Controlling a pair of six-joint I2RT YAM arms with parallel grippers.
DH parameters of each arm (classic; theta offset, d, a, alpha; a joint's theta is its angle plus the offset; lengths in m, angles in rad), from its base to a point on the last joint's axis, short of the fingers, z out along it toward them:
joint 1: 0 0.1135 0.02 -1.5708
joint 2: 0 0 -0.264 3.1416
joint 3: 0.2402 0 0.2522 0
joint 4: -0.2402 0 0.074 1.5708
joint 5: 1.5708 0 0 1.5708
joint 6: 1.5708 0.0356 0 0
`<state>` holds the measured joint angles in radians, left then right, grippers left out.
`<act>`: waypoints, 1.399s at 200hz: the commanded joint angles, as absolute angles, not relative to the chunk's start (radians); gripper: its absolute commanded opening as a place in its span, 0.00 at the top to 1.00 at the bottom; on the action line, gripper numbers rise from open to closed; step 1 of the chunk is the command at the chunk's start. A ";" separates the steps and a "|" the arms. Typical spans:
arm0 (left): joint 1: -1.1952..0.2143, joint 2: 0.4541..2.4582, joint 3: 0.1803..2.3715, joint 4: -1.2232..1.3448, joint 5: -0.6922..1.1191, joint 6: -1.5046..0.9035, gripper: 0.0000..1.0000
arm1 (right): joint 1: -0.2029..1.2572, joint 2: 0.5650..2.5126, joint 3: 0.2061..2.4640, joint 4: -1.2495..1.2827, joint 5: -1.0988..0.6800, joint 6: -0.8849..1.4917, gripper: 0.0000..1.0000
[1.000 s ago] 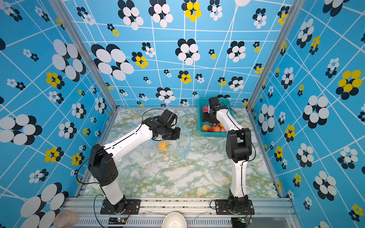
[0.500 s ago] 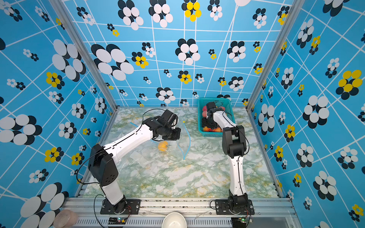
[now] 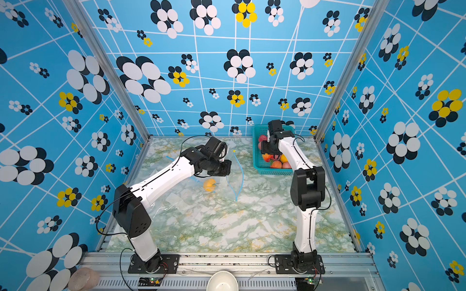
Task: Place the peach in a zip-top bag and seal the zipper
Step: Pick up the peach from the basket, then place the peach in the zipper food storage bag.
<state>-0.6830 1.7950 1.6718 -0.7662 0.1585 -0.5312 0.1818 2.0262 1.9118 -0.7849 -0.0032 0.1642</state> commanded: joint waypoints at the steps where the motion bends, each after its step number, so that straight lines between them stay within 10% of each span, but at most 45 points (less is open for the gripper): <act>1: -0.683 1.813 1.694 -0.769 0.181 -0.527 1.00 | 0.182 1.906 1.852 -0.801 -0.022 0.165 0.39; 93: -0.645 1.810 1.665 -0.681 0.291 -0.600 1.00 | 0.387 1.457 1.226 -0.246 -0.505 0.570 0.38; 280: -0.646 1.762 1.592 -0.582 0.367 -0.693 1.00 | 0.512 1.342 0.889 0.232 -0.456 0.998 0.40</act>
<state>-0.6426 1.7878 1.5936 -0.6395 0.2977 -0.6525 0.5030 1.2671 0.9981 0.0402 -0.4580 0.8726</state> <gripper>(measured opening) 0.043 0.607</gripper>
